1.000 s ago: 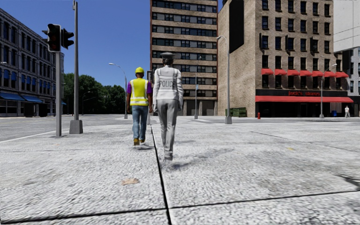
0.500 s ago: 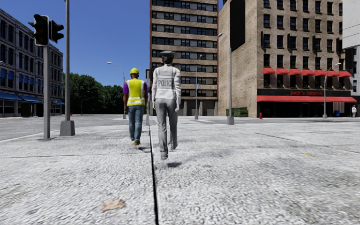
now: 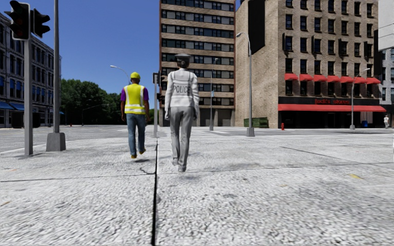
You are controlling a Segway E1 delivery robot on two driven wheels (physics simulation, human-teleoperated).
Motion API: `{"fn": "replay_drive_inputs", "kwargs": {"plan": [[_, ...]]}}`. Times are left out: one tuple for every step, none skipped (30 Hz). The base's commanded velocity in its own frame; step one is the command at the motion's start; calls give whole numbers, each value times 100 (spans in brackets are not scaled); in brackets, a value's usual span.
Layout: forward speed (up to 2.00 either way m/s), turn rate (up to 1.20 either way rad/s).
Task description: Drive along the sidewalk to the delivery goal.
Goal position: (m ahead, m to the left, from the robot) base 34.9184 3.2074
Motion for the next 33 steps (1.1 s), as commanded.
{"fn": "replay_drive_inputs", "kwargs": {"plan": [[99,-25],[99,-25],[99,-25],[99,-25],[99,-25],[99,-25],[99,-25],[99,-25],[99,-23],[99,-16],[99,-14],[99,-14],[99,-14],[99,-17],[99,-20],[99,-20],[99,-22],[99,-23],[99,-23],[99,-23],[99,-23],[99,-23],[99,-23],[99,-23],[99,-23],[99,-23],[99,-23],[99,-23],[99,-23],[99,-23],[99,-23],[99,-23],[99,-23]]}}
